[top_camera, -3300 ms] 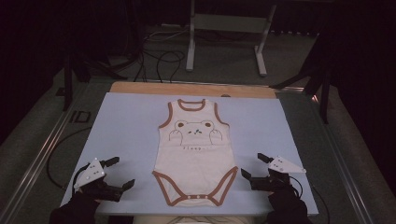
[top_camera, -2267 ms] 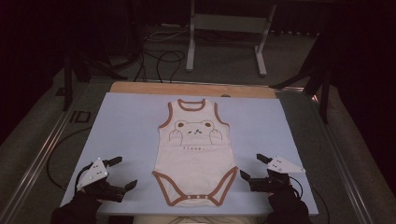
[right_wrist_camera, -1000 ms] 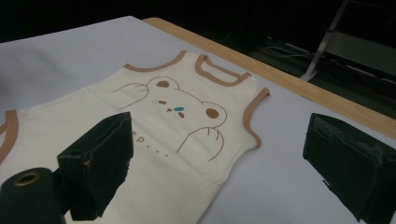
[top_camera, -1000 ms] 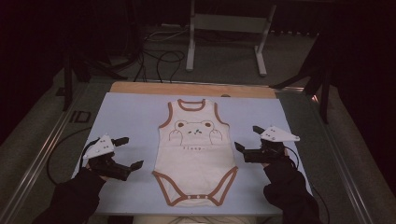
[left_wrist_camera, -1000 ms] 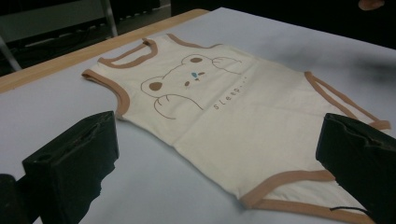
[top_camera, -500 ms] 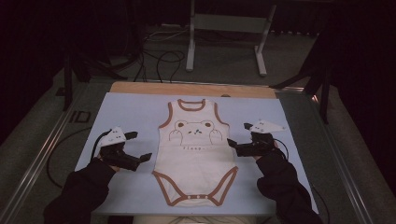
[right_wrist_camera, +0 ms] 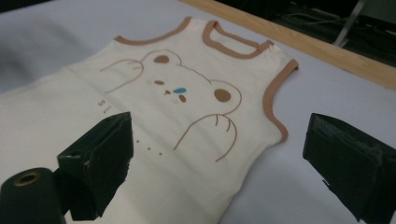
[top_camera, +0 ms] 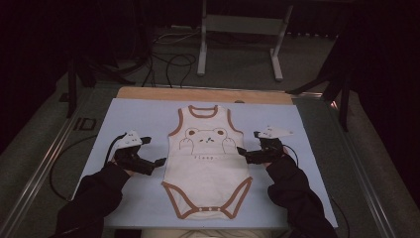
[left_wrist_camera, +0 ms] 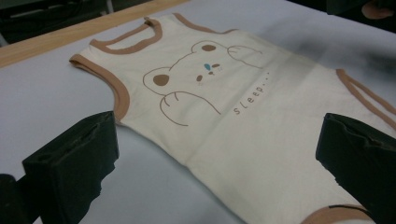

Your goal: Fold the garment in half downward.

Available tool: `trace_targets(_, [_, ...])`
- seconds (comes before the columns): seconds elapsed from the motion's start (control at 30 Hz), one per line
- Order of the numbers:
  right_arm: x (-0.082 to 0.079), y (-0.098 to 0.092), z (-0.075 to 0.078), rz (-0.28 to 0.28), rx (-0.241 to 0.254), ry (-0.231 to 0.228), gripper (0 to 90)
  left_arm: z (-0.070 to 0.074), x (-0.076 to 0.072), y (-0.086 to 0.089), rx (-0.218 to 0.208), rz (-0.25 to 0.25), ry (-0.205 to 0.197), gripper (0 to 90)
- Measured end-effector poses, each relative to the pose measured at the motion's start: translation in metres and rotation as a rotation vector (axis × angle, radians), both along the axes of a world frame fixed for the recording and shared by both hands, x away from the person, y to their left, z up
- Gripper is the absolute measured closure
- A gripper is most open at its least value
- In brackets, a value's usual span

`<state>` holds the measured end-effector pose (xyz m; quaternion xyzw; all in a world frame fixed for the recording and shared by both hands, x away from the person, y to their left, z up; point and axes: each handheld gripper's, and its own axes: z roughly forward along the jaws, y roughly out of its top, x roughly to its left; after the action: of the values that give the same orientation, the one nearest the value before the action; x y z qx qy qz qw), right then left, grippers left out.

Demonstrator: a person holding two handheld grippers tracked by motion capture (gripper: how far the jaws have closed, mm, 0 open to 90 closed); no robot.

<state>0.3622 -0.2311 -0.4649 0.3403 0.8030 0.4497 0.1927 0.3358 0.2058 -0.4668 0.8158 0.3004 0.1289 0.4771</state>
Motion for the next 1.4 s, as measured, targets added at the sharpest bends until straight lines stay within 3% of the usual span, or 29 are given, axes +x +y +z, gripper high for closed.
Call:
trace_targets(0.2, [0.006, 0.004, -0.011, 0.002, -0.030, 0.018, 8.7, -0.007, 0.007, -0.009, 0.022, -0.007, 0.021, 0.8])
trace_targets(0.27, [0.007, 0.005, -0.013, -0.001, -0.023, 0.031, 8.7, -0.010, 0.008, -0.012, 0.044, 0.011, 0.035, 0.8])
trace_targets(0.47, [0.012, 0.006, -0.021, -0.007, -0.002, 0.069, 8.7, -0.018, 0.014, -0.020, 0.066, -0.003, 0.061, 0.8])
trace_targets(0.77, [0.019, 0.007, -0.034, -0.018, -0.017, 0.118, 13.2, -0.027, 0.023, -0.028, 0.086, 0.006, 0.079, 2.2])
trace_targets(0.97, [0.023, 0.007, -0.042, -0.019, -0.034, 0.149, 16.4, -0.035, 0.027, -0.029, 0.114, -0.004, 0.113, 10.2])
trace_targets(1.17, [0.023, 0.005, -0.046, -0.029, -0.068, 0.165, 30.3, -0.043, 0.028, -0.035, 0.166, -0.017, 0.128, 20.9])
trace_targets(1.4, [0.024, 0.005, -0.049, -0.025, -0.075, 0.179, 37.8, -0.048, 0.030, -0.037, 0.197, 0.014, 0.147, 35.0])
